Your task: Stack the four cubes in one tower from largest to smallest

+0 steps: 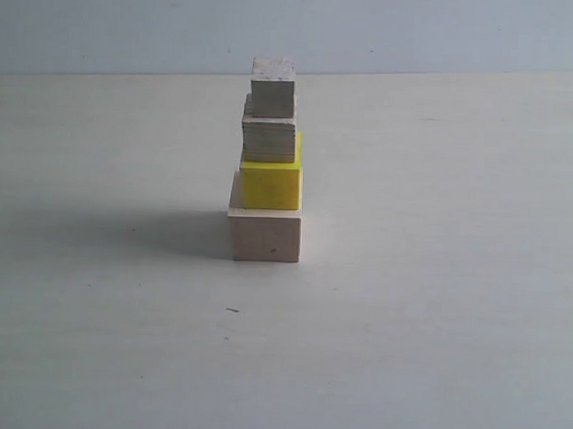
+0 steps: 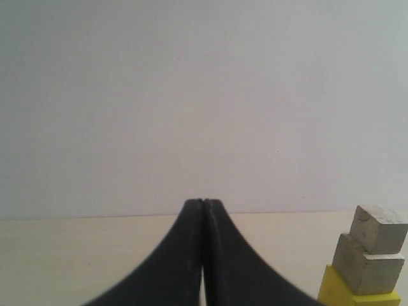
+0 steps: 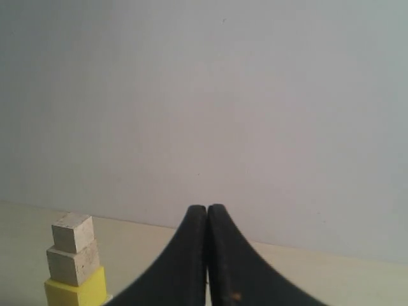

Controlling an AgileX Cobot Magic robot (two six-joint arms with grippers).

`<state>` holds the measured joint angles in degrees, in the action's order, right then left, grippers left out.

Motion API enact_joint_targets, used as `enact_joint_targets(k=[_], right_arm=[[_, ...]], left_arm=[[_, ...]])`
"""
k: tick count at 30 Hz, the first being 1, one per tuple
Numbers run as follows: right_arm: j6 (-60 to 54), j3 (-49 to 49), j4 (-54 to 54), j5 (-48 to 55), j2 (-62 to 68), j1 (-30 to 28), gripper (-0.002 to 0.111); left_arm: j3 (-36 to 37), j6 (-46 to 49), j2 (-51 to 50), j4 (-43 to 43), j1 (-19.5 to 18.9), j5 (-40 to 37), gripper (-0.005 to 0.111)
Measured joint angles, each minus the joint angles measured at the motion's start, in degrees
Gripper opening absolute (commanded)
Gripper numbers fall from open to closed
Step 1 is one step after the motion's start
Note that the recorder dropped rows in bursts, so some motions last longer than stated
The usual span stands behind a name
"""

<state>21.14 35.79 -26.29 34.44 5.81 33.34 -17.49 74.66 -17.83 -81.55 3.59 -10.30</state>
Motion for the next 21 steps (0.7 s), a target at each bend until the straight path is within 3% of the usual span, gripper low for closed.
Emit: enact_joint_targets(k=[21], right_arm=[[0.0,0.0,0.85,0.19,0.0,0.0,0.0]], left_arm=[[0.0,0.1,0.19,0.0,0.0,0.13,0.0]])
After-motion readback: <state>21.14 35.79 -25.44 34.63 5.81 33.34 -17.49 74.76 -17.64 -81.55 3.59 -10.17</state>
